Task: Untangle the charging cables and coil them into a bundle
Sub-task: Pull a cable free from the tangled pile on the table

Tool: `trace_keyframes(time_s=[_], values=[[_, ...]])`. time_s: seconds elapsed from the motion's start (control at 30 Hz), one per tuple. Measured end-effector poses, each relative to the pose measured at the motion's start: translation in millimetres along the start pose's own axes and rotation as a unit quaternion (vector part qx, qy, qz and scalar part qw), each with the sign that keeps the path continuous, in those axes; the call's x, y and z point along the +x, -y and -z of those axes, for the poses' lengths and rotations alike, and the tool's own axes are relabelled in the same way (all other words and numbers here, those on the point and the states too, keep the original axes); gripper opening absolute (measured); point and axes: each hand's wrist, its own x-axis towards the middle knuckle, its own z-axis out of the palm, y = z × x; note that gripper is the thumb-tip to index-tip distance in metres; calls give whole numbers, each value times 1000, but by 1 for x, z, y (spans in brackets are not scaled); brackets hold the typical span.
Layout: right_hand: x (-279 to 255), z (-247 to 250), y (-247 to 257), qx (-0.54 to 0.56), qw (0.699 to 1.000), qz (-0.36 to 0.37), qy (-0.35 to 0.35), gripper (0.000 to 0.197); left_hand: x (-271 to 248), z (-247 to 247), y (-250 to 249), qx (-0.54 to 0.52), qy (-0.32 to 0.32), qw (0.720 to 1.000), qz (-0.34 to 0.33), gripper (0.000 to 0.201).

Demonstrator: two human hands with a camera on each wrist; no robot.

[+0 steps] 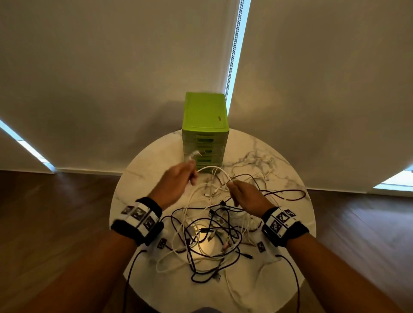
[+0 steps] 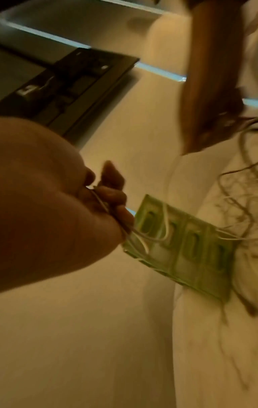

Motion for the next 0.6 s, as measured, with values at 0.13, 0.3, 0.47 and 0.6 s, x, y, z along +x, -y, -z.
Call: trace_keyframes(time_s=[0.13, 0.3, 0.47, 0.6], values=[[-2, -3, 47, 18, 996, 76, 38, 30, -2, -35, 10, -10, 64, 997, 42, 51], [-8, -13, 53, 38, 994, 83, 66, 31, 11, -50, -16, -193, 13, 981, 36, 47], [-21, -9, 14, 62, 995, 42, 60, 33, 27, -32, -24, -253, -43, 966, -22, 38], [-34, -3, -41, 17, 997, -15, 72, 32, 44, 12, -39, -339, -131, 929, -77, 39]])
